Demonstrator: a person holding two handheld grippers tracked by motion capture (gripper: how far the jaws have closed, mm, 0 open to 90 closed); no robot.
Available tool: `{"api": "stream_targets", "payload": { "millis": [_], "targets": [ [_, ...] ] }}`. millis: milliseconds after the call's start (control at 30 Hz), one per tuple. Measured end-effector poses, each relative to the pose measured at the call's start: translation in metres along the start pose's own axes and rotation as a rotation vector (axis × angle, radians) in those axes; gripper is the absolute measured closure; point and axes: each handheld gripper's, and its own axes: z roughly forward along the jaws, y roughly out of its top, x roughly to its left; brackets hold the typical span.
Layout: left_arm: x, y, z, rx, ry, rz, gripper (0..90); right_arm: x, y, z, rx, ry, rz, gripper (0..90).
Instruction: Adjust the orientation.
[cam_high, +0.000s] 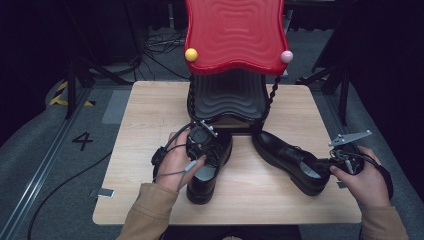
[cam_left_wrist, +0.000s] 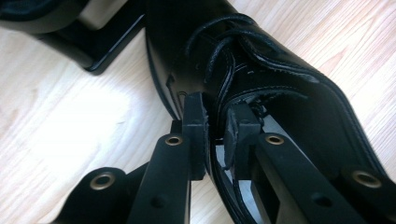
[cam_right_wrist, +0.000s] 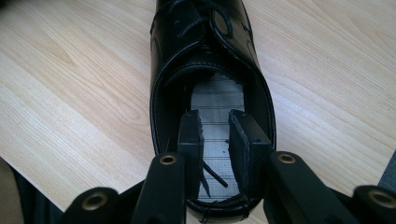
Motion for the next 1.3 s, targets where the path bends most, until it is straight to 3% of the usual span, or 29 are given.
{"api": "stream_targets", "payload": {
  "millis": [133,200,400,600,667,833,1133,1167,1200,1300],
  "targets": [
    [-0.011,0.008,0.008,0.001,-0.05,0.0,78.2,0.002,0.001,0.001,0.001,0.005,-0.001,74.8],
    [-0.016,0.01,0.011,-0.006,-0.103,0.01,78.5,0.002,0.001,0.001,0.002,0.005,-0.002,74.9],
    [-0.023,0.013,0.01,-0.03,-0.107,0.022,78.9,0.004,0.003,0.004,0.009,0.008,-0.014,74.6],
    [-0.02,0.009,0.009,-0.014,-0.117,0.022,75.2,0.008,0.005,0.008,0.016,0.018,-0.02,72.8],
    [-0.017,0.006,0.004,-0.04,-0.176,0.017,72.6,0.01,0.007,0.009,0.017,0.019,-0.029,72.8],
    [-0.015,-0.002,-0.011,-0.056,-0.185,0.03,66.1,0.018,0.013,0.013,0.011,0.047,-0.049,70.6],
    [0.001,-0.033,-0.035,-0.08,-0.236,-0.009,64.9,0.06,0.038,0.023,-0.003,0.15,-0.177,73.5],
    [0.005,-0.038,-0.038,-0.088,-0.257,-0.021,64.8,0.066,0.041,0.024,-0.008,0.169,-0.196,73.6],
    [0.005,-0.038,-0.038,-0.088,-0.257,-0.021,64.5,0.066,0.041,0.024,-0.008,0.169,-0.196,73.6],
    [0.014,-0.051,-0.042,-0.09,-0.255,-0.058,63.9,0.089,0.054,0.029,-0.009,0.236,-0.273,73.5]
  ]
}}
